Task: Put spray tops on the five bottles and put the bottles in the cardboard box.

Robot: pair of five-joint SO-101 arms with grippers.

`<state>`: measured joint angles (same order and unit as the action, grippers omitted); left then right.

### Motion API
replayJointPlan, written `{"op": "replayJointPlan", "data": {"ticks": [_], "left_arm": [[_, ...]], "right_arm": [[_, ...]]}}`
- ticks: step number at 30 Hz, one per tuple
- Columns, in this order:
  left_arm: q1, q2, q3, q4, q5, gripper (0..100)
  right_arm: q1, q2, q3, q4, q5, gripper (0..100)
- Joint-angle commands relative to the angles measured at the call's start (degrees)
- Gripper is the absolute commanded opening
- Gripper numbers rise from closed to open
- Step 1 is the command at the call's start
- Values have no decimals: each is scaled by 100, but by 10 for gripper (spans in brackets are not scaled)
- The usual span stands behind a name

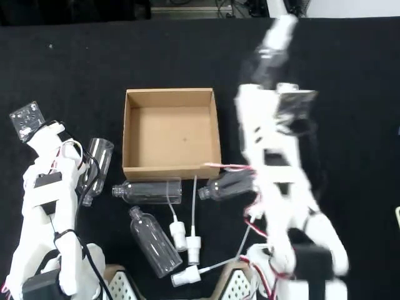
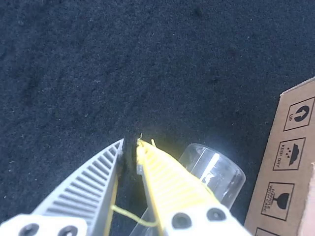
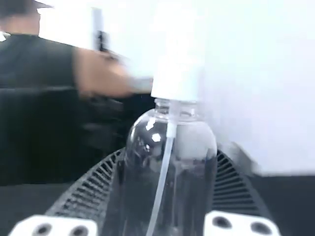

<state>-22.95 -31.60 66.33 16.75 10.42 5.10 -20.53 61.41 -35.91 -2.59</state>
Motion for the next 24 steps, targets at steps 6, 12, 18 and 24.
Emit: {"op": "replayJointPlan", "data": {"ticks": [6, 12, 18, 24], "left_arm": [[-22, -53, -31, -123, 53, 30], [-22, -53, -31, -114, 53, 30], [-22, -53, -31, -114, 53, 30], [-22, -53, -31, -114, 53, 30]], "right_arm": [[2558, -664, -233, 1354, 9, 197], [3552, -13, -330, 1354, 9, 131], [3780, 796, -857, 1292, 818, 15], [3807, 1974, -875, -853, 1204, 10]]}}
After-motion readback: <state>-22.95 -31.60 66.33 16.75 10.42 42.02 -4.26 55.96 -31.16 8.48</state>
